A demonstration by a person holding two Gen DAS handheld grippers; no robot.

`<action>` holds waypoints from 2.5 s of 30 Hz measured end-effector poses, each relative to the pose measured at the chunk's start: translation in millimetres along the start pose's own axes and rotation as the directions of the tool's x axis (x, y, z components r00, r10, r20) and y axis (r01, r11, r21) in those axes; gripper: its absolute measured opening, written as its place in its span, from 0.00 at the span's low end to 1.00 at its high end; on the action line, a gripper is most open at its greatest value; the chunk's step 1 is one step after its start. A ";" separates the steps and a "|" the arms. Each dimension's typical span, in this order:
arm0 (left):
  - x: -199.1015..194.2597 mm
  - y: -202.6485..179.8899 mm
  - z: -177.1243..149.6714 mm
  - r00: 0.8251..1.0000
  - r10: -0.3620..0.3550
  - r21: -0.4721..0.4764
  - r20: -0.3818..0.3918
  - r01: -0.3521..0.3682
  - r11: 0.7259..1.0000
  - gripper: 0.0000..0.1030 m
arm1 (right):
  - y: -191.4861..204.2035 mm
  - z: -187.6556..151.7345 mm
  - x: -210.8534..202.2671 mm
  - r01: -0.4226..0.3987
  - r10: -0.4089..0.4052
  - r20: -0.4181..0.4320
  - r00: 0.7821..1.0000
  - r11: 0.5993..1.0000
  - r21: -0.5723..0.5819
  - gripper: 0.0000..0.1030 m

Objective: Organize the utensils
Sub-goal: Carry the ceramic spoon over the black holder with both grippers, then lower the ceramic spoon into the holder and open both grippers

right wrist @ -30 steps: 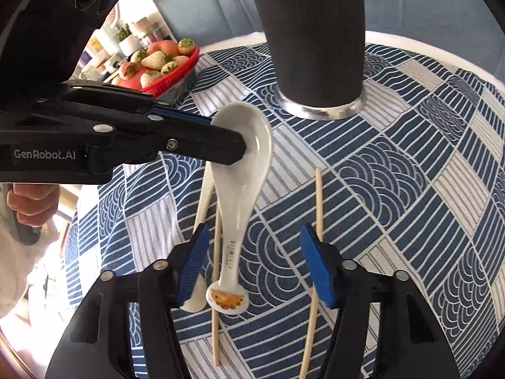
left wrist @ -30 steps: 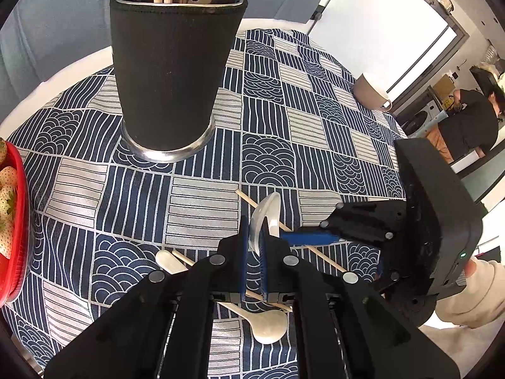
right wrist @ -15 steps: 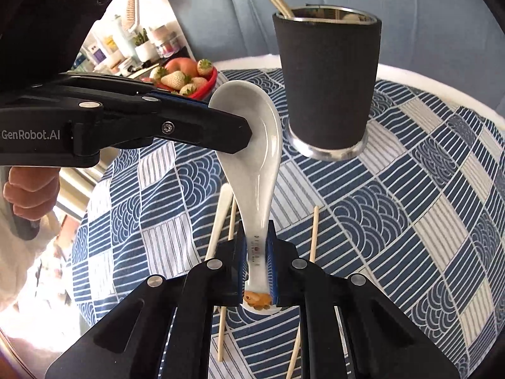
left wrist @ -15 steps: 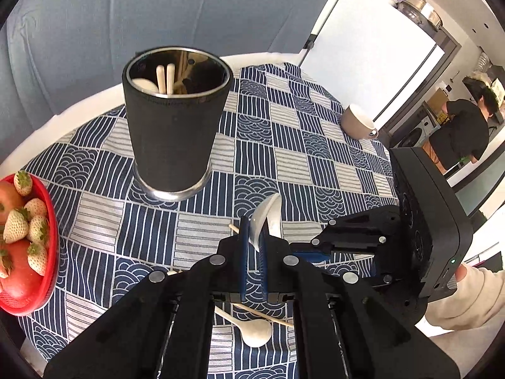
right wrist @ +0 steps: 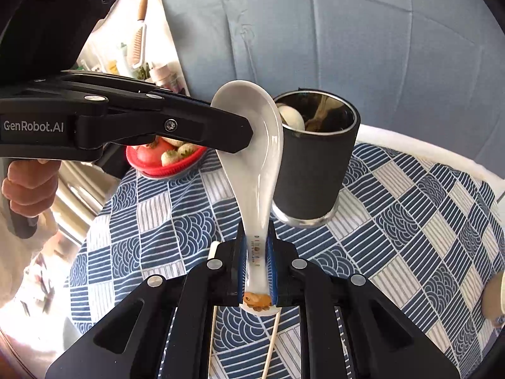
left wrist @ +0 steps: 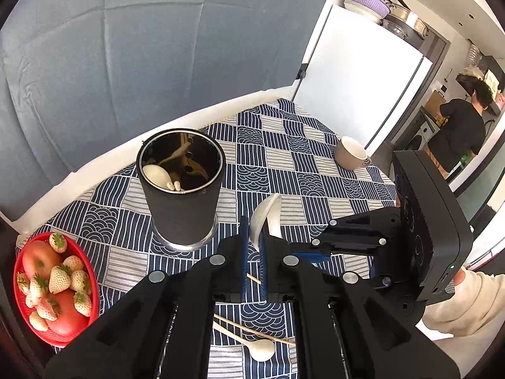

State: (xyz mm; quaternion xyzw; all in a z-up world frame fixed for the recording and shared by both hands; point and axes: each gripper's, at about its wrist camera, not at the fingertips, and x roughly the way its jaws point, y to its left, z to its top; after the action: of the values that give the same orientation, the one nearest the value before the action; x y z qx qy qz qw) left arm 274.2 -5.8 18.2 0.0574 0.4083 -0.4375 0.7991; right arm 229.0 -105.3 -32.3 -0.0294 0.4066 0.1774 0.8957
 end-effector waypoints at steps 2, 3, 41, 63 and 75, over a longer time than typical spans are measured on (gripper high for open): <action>-4.1 2.0 6.7 1.000 0.007 0.001 0.010 -0.007 1.000 0.07 | -0.5 8.3 -2.4 0.008 -0.008 0.016 1.000 1.000 -0.012 0.10; -6.2 2.3 10.0 1.000 0.011 0.002 0.013 -0.011 1.000 0.07 | -0.5 12.1 -2.9 0.012 -0.012 0.022 1.000 1.000 -0.015 0.11; -6.9 -1.9 77.5 0.937 0.343 -0.218 0.064 -0.322 0.921 0.06 | -72.2 106.2 27.7 -0.223 0.240 0.057 0.969 0.951 -0.213 0.12; 26.5 7.8 83.1 0.928 0.372 -0.287 -0.010 -0.359 0.888 0.05 | -113.3 102.1 64.6 -0.337 0.341 0.042 0.939 0.938 -0.087 0.14; 10.8 12.0 35.0 0.901 0.434 -0.393 0.015 -0.394 0.831 0.76 | -109.5 93.9 32.4 -0.224 0.252 0.110 0.961 0.949 -0.220 0.80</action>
State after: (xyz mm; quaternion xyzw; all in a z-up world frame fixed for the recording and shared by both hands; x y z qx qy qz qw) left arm 307.3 -21.2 30.5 -0.0344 0.4213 -0.1686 0.8905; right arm 353.4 -179.8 -3.6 -0.0603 0.3244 0.3270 0.8855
